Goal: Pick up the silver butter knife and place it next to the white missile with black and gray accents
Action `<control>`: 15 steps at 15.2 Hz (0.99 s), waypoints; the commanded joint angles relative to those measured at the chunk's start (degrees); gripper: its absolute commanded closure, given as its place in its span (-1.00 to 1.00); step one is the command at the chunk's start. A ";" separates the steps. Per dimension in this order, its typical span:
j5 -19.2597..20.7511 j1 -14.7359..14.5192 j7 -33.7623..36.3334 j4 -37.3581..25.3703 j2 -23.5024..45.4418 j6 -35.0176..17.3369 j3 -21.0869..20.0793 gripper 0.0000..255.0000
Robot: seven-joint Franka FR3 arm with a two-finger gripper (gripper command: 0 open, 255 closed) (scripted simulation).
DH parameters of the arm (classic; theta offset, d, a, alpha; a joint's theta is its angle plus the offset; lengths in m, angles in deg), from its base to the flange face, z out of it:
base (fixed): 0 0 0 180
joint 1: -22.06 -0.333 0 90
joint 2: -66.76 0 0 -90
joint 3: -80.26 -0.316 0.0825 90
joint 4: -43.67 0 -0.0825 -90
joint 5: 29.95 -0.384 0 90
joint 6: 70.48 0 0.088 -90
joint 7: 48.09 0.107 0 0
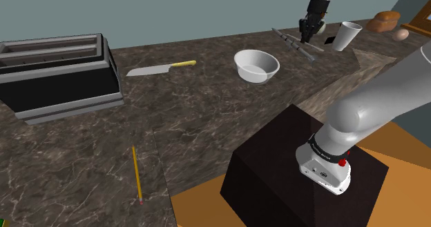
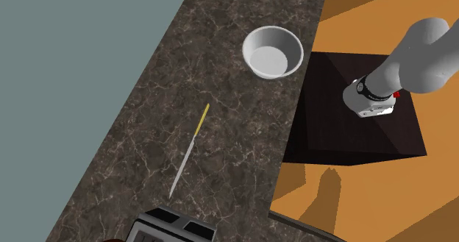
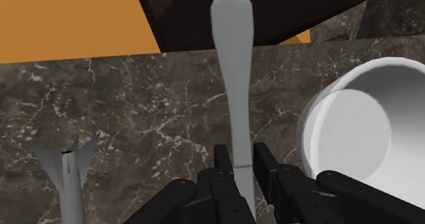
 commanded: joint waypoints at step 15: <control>-1.50 10.54 -24.76 -21.42 19.79 3.18 12.85 1.00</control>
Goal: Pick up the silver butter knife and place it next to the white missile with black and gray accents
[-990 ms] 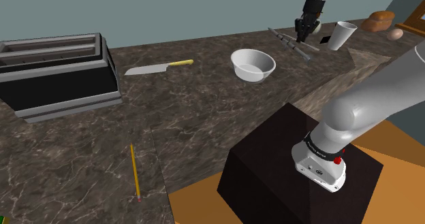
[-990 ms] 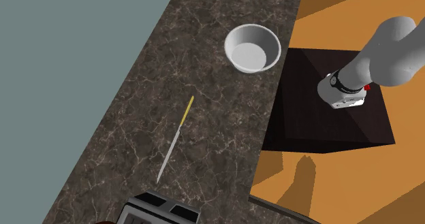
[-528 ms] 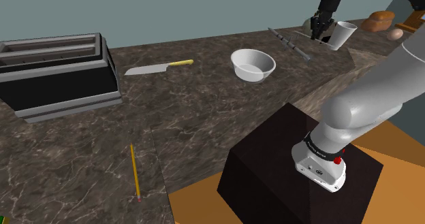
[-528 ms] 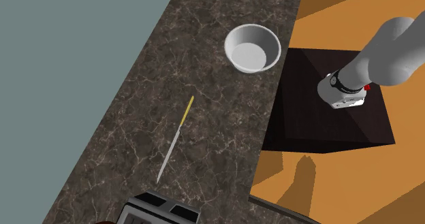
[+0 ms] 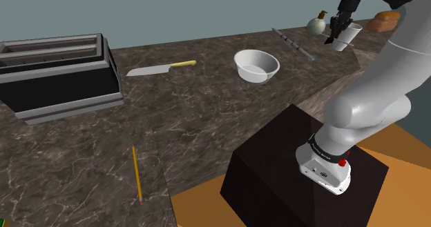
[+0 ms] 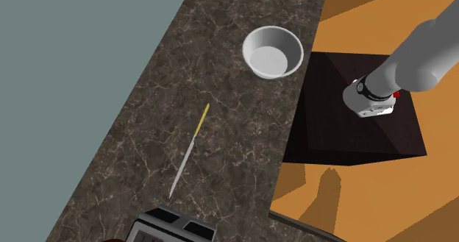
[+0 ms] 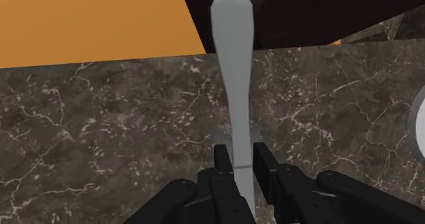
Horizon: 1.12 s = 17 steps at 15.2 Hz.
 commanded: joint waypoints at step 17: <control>-9.35 16.34 -17.37 -28.46 25.09 5.70 3.19 1.00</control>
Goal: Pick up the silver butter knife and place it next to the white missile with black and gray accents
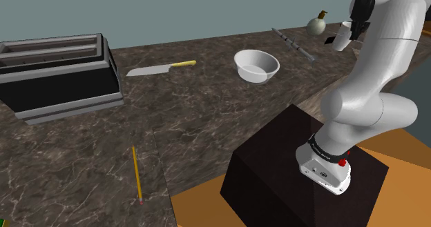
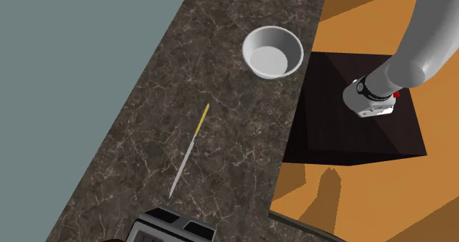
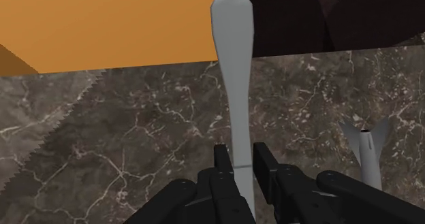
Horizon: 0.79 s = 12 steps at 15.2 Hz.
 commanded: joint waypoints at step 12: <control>-0.29 -1.44 -0.01 9.92 0.23 -9.89 -0.36 1.00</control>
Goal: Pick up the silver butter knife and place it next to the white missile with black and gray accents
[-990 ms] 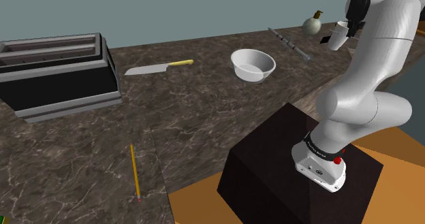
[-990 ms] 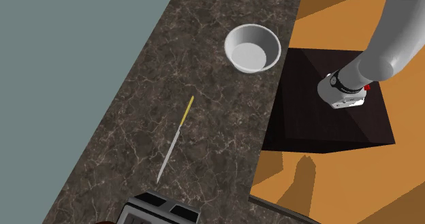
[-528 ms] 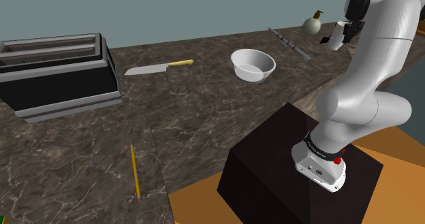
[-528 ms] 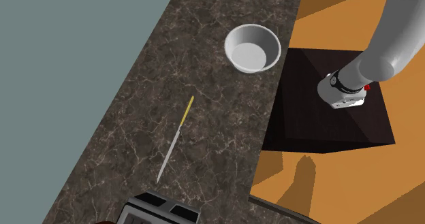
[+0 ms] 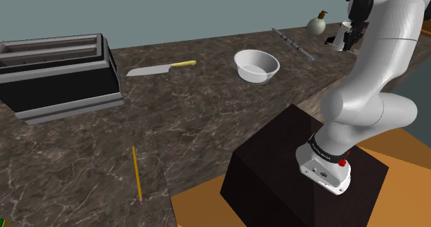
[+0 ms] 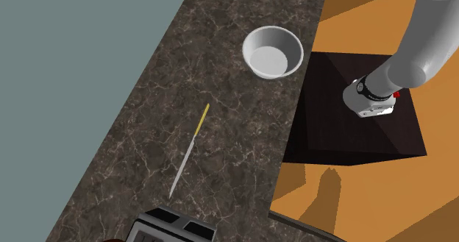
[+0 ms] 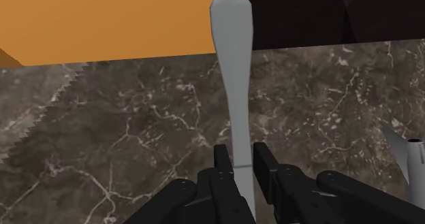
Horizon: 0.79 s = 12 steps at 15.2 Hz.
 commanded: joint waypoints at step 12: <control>-1.33 -0.32 -0.32 6.67 2.49 -8.83 -0.87 1.00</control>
